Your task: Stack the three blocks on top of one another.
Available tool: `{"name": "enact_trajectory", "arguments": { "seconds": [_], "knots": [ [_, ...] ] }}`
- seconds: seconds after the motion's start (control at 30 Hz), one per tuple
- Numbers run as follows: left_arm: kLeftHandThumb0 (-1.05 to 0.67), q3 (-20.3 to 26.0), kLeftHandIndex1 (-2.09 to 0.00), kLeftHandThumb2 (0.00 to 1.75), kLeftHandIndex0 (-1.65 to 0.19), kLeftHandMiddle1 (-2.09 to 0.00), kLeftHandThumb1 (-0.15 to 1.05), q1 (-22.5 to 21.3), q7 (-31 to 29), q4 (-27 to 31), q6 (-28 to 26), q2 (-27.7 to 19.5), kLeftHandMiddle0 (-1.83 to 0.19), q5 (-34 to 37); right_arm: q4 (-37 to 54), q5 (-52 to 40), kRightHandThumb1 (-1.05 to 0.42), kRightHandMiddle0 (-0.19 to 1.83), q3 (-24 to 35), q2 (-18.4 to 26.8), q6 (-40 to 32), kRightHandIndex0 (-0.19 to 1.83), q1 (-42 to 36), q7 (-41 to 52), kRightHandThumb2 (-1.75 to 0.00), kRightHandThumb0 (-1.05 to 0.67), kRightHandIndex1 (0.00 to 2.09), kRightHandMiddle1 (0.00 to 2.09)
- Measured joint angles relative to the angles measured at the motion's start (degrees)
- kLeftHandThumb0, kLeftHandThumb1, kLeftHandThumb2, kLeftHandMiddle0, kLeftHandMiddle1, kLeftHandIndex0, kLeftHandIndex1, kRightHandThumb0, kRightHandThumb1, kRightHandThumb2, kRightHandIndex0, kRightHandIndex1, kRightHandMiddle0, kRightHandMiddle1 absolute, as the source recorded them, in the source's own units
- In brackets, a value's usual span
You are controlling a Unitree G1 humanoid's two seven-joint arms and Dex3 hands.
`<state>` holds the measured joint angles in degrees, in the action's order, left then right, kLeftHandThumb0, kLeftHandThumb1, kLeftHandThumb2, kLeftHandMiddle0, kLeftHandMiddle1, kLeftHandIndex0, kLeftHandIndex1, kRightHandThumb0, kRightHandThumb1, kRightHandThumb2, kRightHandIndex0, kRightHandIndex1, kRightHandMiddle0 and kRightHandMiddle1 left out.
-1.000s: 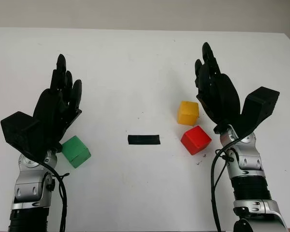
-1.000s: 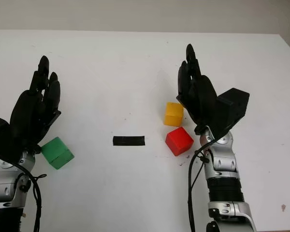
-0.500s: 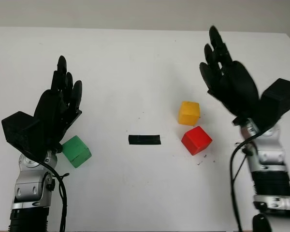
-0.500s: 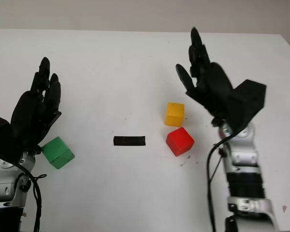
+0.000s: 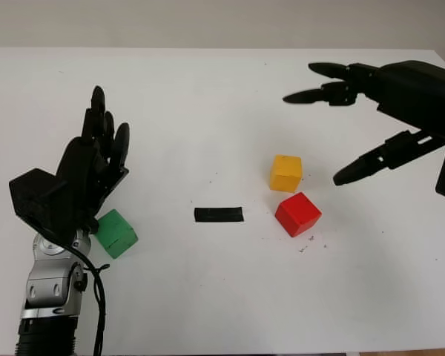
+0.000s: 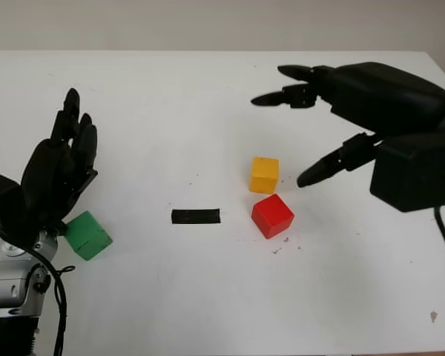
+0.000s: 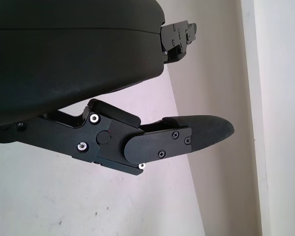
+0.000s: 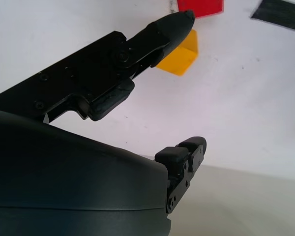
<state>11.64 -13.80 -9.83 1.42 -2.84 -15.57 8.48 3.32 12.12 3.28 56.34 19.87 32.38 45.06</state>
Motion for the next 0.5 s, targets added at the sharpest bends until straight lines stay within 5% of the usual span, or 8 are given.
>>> {"name": "enact_trajectory", "arguments": {
  "seconds": [0.5],
  "knots": [
    [-0.71, 0.02, 0.0, 0.55, 0.19, 0.0, 1.05, -0.13, -0.04, 0.01, -0.11, 0.0, 0.19, 0.5, -2.84, 7.01, -0.79, 0.65, -4.27, -0.74, 13.91, 0.11, -4.0, -7.0, -0.05, -0.75, 0.05, 0.08]
  ]
}}
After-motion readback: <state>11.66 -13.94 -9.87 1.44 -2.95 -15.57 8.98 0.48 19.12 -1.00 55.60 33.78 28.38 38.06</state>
